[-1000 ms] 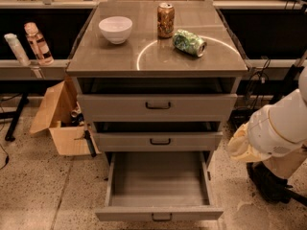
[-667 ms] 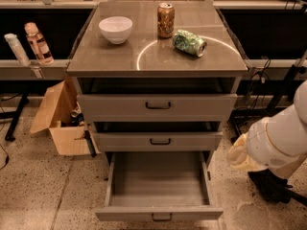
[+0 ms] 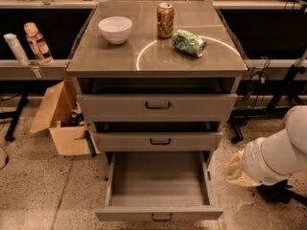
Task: Close bottom drawer
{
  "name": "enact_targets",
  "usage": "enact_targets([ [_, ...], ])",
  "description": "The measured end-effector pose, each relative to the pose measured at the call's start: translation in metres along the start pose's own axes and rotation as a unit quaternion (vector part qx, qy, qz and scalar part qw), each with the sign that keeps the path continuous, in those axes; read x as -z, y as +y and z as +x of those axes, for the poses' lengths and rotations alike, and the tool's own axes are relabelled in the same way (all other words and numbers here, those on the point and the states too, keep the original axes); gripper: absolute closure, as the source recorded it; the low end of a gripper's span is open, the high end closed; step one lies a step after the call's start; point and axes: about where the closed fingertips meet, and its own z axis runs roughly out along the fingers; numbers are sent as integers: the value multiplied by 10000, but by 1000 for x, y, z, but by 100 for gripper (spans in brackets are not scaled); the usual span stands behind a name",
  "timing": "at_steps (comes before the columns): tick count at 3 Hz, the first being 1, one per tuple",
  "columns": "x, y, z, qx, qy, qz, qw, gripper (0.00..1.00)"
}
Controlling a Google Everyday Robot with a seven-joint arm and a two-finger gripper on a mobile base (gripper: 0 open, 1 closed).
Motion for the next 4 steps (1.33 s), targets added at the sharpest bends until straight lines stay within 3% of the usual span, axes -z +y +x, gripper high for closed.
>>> enact_targets([
  [1,-29,12,6,289,-354,-272,9986,100],
  [2,-87,31,7,1017,-494,-907,9894,100],
  [3,-87,31,7,1015,-493,-907,9895,100],
  [4,-97,37,19,836,-430,-832,9921,100],
])
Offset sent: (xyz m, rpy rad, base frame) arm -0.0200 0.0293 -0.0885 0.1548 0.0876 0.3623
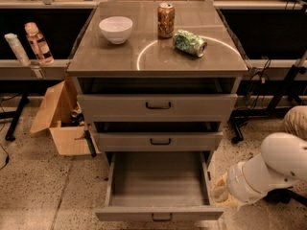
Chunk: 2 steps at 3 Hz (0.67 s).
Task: Close bottom drawer
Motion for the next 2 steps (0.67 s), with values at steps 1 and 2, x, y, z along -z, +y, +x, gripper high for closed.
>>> enact_targets([
  [1,-33,5,20,-137,-50,42,9999,100],
  [2,-59,8,34,-225,-81,-16,9997,100],
])
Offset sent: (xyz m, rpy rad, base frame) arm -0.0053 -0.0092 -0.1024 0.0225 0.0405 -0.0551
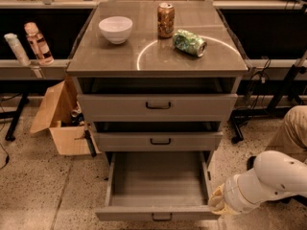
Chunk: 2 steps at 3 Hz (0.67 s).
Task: Close bottom drawer
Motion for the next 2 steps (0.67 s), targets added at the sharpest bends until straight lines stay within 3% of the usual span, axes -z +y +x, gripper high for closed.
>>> enact_targets([
  [1,-48,3,25,-173,-282,-311,9990,100],
  [2,-48,3,25,-173,-281,-311,9990,100],
])
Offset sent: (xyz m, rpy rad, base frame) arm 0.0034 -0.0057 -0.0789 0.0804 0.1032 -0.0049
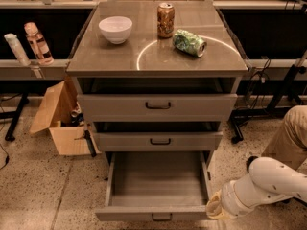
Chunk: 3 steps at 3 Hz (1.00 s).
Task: Close bottom drawer
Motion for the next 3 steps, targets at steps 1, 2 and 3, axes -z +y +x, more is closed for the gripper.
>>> enact_targets([
  [1,-5,4,-2,-2,156,82,9998,100],
  [2,-24,4,7,-114,174,213,9996,100],
  [3,-51,1,22,-273,147,220,9993,100],
])
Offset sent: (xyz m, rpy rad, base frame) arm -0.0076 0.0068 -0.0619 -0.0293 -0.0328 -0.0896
